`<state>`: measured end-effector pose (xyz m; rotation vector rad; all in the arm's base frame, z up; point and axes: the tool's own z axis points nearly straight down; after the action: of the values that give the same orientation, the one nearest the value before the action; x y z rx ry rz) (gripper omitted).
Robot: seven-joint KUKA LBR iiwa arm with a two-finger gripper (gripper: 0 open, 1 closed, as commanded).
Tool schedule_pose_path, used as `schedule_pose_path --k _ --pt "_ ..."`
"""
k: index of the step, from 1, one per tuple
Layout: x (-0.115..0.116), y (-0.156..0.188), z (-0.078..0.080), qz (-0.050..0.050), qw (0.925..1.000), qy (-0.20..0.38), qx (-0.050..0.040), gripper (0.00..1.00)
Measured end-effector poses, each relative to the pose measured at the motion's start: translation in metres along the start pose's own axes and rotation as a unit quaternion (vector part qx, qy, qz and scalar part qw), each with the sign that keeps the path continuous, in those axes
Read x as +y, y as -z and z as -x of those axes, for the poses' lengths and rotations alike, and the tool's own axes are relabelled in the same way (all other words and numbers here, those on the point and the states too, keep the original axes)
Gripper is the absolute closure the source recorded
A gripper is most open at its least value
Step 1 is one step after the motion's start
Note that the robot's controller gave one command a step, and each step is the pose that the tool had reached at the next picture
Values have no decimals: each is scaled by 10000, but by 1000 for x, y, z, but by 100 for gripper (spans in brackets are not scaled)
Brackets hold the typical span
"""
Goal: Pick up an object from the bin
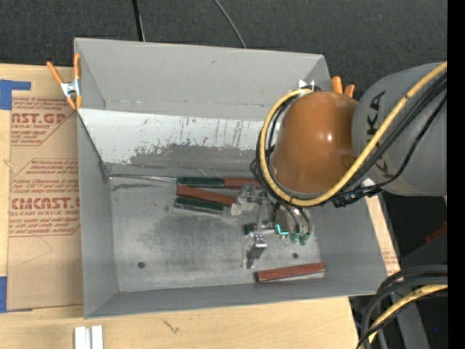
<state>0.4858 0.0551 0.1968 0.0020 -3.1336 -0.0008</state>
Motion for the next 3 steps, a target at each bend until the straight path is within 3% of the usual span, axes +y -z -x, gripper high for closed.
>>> schedule_pose_path --k 1,2,3 --pt "0 4 2 2 10000 -4 -41 0" --pt "-54 -66 29 -2 10000 -8 -73 0" --pt "-88 -67 49 0 9997 236 -12 0"
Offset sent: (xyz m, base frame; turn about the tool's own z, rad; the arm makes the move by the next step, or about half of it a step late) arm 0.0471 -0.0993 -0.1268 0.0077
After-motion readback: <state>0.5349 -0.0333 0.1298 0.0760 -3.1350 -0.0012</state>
